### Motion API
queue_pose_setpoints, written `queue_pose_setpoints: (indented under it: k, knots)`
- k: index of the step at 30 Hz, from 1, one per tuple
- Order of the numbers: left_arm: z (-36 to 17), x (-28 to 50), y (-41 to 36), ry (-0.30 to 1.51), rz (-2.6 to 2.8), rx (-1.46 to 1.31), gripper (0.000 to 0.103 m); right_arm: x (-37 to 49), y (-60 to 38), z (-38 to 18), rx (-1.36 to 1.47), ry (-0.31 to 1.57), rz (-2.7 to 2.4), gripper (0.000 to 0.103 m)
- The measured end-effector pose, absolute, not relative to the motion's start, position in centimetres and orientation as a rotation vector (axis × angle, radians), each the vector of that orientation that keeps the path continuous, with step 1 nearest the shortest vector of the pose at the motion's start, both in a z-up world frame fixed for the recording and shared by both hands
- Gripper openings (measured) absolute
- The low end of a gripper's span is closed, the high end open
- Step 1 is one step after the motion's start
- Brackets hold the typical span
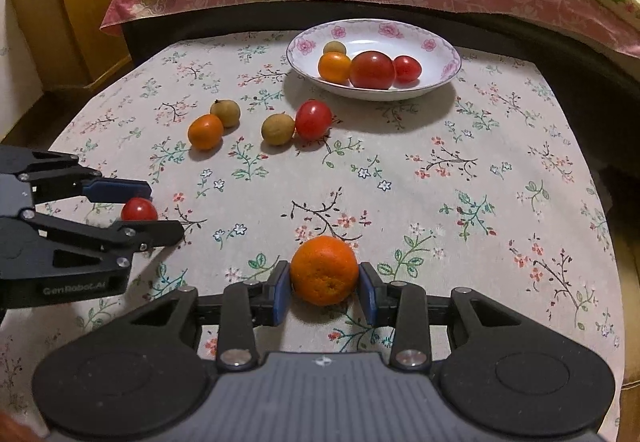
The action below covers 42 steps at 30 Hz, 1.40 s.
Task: Organize fruits
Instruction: 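Grasp a tangerine with the right tool while the left tool holds the cherry tomato, then lift the tangerine with the right tool while the left tool holds the cherry tomato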
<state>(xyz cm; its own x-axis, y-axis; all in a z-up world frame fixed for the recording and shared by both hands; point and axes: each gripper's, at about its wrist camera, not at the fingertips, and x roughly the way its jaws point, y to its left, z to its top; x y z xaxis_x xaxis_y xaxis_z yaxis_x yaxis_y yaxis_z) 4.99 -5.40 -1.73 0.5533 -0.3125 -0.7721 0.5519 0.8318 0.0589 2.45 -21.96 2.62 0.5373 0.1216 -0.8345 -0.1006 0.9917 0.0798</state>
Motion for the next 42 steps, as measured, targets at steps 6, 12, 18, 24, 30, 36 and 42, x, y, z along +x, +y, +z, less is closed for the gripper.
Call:
queue_pose_setpoints:
  k: [6, 12, 18, 24, 30, 36, 42]
  knots:
    - [-1.5, 3.6, -4.8, 0.858, -0.472, 0.318, 0.056, 2.3, -22.2, 2.7, 0.055, 0.996, 0.128, 0.036]
    - [-1.5, 2.9, -4.8, 0.847, -0.466, 0.332, 0.054, 2.0, -21.5, 2.7, 0.026, 1.001, 0.139, 0.036]
    - [-1.4, 3.1, -5.1, 0.853, -0.491, 0.335, 0.046, 1.8, -21.7, 2.9, 0.049, 0.999, 0.120, 0.036]
    - [-1.4, 3.2, -5.6, 0.851, -0.486, 0.342, 0.045, 1.9, -23.0, 3.0, 0.095, 1.007, 0.088, 0.039]
    - [-1.4, 3.1, -5.8, 0.842, -0.502, 0.342, 0.042, 2.5, -23.3, 3.2, 0.075, 0.989, 0.085, 0.052]
    - [-1.4, 3.2, -5.7, 0.838, -0.511, 0.337, 0.043, 3.4, -22.4, 2.9, 0.050, 0.988, 0.122, 0.052]
    - [-1.4, 3.3, -5.7, 0.835, -0.512, 0.328, 0.043, 3.8, -21.2, 2.4, -0.009, 1.000, 0.120, 0.041]
